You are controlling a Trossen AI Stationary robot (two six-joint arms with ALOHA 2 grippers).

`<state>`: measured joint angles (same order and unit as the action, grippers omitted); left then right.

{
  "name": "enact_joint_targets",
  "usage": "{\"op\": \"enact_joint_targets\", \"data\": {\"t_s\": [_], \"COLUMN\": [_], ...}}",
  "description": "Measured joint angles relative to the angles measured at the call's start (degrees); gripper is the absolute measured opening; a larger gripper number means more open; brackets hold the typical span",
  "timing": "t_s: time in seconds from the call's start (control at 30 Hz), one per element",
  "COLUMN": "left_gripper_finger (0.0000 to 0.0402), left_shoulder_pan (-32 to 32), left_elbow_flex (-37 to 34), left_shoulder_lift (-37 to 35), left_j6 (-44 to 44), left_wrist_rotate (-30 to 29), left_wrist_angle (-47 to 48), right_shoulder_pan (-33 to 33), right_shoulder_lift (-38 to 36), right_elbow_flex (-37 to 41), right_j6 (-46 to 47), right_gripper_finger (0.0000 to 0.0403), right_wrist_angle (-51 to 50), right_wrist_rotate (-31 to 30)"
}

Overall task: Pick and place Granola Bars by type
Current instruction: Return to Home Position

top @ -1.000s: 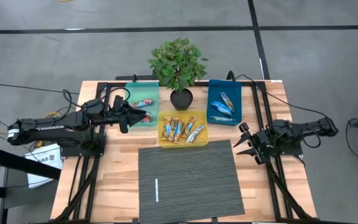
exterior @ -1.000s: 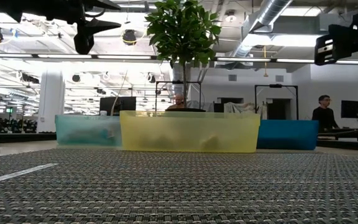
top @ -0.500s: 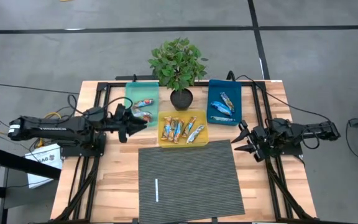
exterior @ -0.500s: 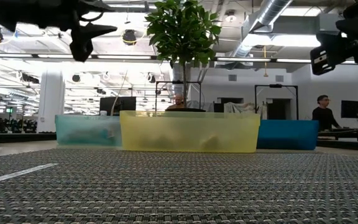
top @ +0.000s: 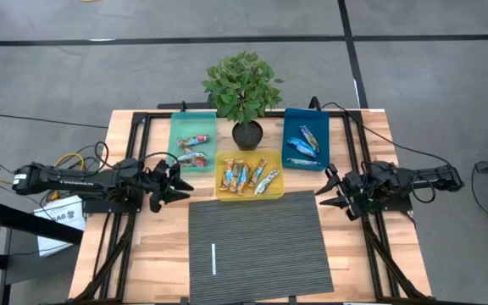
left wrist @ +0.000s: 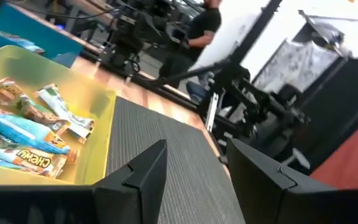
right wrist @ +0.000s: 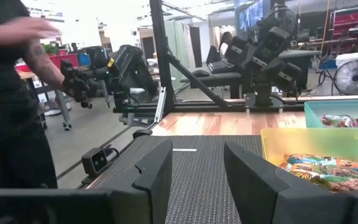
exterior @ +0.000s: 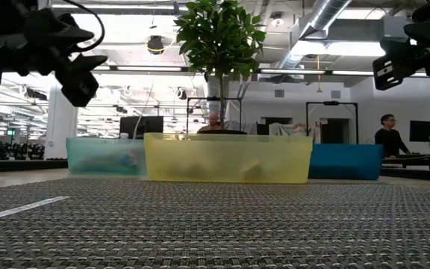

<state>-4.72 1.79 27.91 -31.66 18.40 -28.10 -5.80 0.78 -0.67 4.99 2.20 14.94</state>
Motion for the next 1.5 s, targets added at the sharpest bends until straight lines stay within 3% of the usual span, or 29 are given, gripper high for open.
{"op": "enact_joint_targets", "data": {"t_s": [0.4,0.57,0.73,0.9,1.03,1.1,1.23,1.5], "left_gripper_finger": [0.016,0.016,0.016,0.016,0.016,0.016,0.016,0.016], "left_shoulder_pan": [4.6,4.9,5.0,5.2,5.1,5.1,5.2,5.3], "left_elbow_flex": [-1.2,-1.2,-1.3,-1.3,-1.3,-1.4,-1.4,-1.4], "left_shoulder_lift": [-6.7,-15.5,-27.9,-27.9,-27.8,-27.9,-27.8,-27.8], "left_j6": [14.0,15.1,15.5,15.8,18.5,18.7,18.4,18.6], "left_wrist_rotate": [0.5,0.9,3.9,3.2,-8.3,-11.3,-8.8,-7.2], "left_wrist_angle": [0.5,3.9,15.2,15.4,18.2,19.5,24.4,23.6], "right_shoulder_pan": [0.0,0.0,0.0,-0.2,-0.2,-0.2,-0.2,-0.2], "right_shoulder_lift": [0.0,0.0,0.0,0.2,0.5,0.6,0.5,0.6], "right_elbow_flex": [0.0,0.0,0.0,0.0,0.0,0.0,0.0,0.0], "right_j6": [0.0,0.0,0.0,0.1,0.0,0.1,0.1,0.0], "right_gripper_finger": [0.0137,0.014,0.0141,0.0139,0.0141,0.0141,0.014,0.0138], "right_wrist_angle": [0.0,0.0,0.0,0.0,0.0,0.0,0.0,0.0], "right_wrist_rotate": [0.0,0.0,0.0,0.0,0.0,0.0,0.0,0.0]}}
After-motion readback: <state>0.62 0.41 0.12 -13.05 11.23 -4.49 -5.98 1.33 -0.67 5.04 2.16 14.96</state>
